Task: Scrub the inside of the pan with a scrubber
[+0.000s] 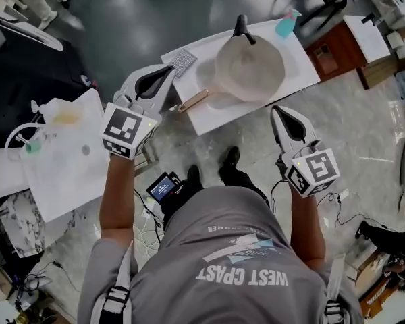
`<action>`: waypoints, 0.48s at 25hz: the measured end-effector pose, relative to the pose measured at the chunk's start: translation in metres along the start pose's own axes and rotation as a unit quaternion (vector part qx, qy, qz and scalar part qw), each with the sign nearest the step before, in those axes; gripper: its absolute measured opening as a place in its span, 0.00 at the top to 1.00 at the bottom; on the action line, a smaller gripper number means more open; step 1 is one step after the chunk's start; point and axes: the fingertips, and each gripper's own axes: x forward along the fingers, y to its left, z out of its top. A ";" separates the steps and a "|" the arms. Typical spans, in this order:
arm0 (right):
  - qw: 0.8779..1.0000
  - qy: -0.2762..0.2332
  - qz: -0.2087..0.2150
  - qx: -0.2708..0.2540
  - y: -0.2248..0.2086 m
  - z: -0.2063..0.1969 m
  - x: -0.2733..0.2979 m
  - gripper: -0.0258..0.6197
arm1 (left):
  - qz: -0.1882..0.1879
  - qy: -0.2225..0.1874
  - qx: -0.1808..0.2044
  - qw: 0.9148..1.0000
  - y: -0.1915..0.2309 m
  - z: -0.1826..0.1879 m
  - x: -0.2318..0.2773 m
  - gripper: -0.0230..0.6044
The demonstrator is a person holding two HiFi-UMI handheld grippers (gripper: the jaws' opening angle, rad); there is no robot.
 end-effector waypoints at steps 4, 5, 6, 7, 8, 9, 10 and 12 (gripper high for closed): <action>0.999 -0.042 0.006 -0.024 0.025 0.039 -0.020 0.96 | -0.005 -0.061 0.002 0.998 -0.023 0.044 -0.050 0.96; 0.998 -0.055 0.006 -0.032 0.032 0.048 -0.026 0.96 | -0.001 -0.072 -0.002 0.997 -0.027 0.050 -0.062 0.96; 0.997 -0.067 0.005 -0.041 0.038 0.056 -0.033 0.96 | 0.001 -0.081 -0.007 0.997 -0.033 0.055 -0.073 0.96; 0.996 -0.078 0.002 -0.049 0.044 0.063 -0.041 0.96 | 0.002 -0.089 -0.014 0.996 -0.039 0.058 -0.083 0.96; 0.995 -0.086 0.000 -0.053 0.050 0.068 -0.048 0.96 | 0.000 -0.095 -0.019 0.995 -0.046 0.061 -0.092 0.96; 0.994 -0.092 -0.001 -0.055 0.056 0.072 -0.054 0.96 | -0.004 -0.099 -0.023 0.995 -0.054 0.062 -0.099 0.96; 0.994 -0.096 -0.002 -0.055 0.060 0.074 -0.060 0.96 | -0.007 -0.101 -0.023 0.995 -0.061 0.062 -0.105 0.96; 0.994 -0.099 -0.006 -0.055 0.068 0.074 -0.071 0.96 | -0.014 -0.102 -0.023 0.994 -0.071 0.062 -0.115 0.96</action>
